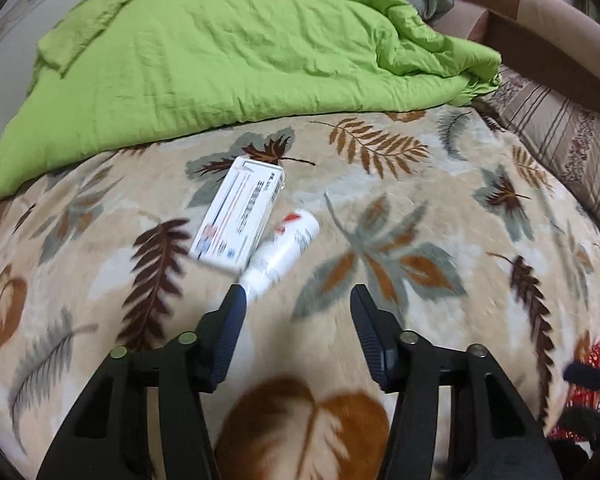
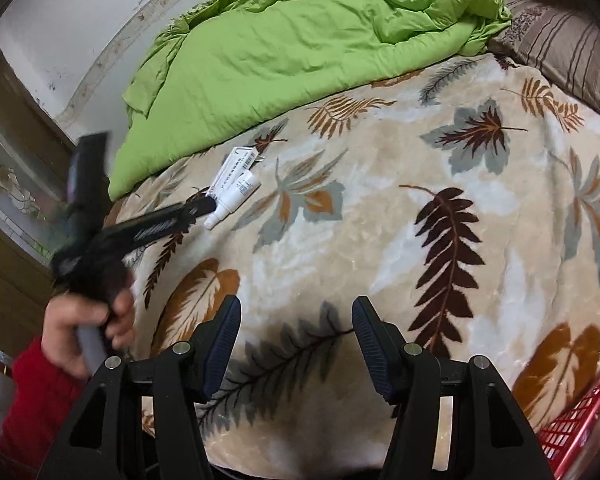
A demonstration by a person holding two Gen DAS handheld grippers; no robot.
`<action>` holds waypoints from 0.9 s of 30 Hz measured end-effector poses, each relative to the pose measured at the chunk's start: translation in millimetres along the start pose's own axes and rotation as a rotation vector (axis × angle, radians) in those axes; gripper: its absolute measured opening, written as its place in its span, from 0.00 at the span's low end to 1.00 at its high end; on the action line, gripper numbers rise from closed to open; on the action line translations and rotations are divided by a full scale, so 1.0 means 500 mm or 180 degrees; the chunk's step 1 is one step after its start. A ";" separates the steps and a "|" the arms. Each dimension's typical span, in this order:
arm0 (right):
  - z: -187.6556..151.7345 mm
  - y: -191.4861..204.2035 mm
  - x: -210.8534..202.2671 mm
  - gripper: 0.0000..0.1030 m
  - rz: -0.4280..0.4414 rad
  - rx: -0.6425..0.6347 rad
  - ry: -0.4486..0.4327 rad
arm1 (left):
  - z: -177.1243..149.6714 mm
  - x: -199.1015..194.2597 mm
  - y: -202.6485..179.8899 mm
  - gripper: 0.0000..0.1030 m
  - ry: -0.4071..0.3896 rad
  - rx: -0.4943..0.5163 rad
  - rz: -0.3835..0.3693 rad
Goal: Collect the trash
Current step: 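Move both open tools back toward the medicine box and spray bottle, then grasp the white spray bottle with the left tool while the right tool grasps the white medicine box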
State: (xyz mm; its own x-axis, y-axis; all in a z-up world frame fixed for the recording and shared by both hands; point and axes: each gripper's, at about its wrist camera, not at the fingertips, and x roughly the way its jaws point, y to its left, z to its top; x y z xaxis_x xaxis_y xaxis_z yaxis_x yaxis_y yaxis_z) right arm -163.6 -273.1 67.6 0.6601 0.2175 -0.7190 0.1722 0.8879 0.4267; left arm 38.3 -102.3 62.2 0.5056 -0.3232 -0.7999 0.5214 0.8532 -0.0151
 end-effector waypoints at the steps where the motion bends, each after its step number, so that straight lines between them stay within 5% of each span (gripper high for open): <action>1: 0.000 -0.001 0.001 0.60 0.0017 0.0005 0.0015 | 0.013 0.022 0.000 0.47 0.0014 0.0028 0.0012; 8: -0.001 0.002 -0.008 0.60 0.0065 -0.0043 -0.0055 | 0.050 0.122 -0.008 0.43 0.0166 0.0156 0.0199; 14: 0.001 0.010 -0.003 0.60 0.0082 -0.0089 -0.0056 | 0.040 0.164 0.008 0.32 0.0286 -0.0054 0.0183; 21: -0.001 0.011 -0.004 0.60 0.0094 -0.0085 -0.0062 | 0.004 0.104 0.024 0.29 0.0094 -0.0379 0.0144; 27: 0.006 0.013 0.016 0.60 0.0128 -0.0055 0.0087 | -0.038 -0.028 0.049 0.29 -0.0221 -0.0773 0.0243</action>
State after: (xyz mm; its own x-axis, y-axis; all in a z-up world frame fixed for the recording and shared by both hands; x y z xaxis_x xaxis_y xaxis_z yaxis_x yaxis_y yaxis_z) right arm -155.2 -266.8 66.4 0.6459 0.2640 -0.7163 0.1330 0.8850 0.4462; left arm 30.7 -68.8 61.6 0.5875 -0.2744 -0.7613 0.3040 0.9467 -0.1066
